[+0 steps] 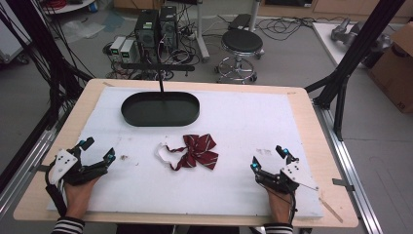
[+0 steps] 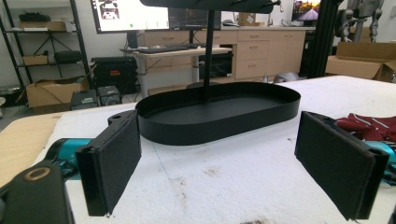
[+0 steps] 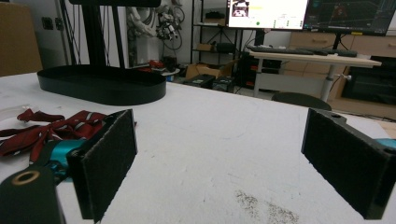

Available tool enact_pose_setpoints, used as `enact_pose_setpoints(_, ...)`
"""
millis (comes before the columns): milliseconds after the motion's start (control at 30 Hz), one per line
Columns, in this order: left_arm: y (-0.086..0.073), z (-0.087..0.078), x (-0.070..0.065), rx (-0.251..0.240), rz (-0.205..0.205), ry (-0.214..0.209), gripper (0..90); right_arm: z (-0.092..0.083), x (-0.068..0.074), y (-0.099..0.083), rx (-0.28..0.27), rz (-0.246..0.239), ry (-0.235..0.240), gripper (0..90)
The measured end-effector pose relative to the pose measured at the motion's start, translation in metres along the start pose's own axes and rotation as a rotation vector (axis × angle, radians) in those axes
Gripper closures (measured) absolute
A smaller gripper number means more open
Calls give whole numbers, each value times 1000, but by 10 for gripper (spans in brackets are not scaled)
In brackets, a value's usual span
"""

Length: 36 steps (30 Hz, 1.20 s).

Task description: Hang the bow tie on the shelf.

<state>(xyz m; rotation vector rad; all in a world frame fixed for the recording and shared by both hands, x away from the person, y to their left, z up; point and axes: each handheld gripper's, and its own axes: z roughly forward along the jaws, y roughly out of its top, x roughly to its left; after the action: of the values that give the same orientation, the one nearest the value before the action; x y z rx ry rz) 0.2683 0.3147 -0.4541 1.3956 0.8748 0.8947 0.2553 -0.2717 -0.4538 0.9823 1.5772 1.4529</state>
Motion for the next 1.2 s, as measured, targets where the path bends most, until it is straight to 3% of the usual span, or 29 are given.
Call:
enact_pose_setpoints(333, 8, 5, -1, 48, -11, -22, 136, 0, 0, 0, -2, -6, -2, 94)
enact_pose_setpoints(567, 24, 14, -9, 109, 30, -69, 136, 0, 0, 0, -1, -7, -1, 95)
enact_pose_setpoints(833, 47, 41, -24, 296, 53, -173, 138, 0, 0, 0, -1, -5, -1, 94)
enact_pose_setpoints(1200, 75, 82, -53, 549, 126, -282, 178, 0, 0, 0, -1, -7, -1, 94)
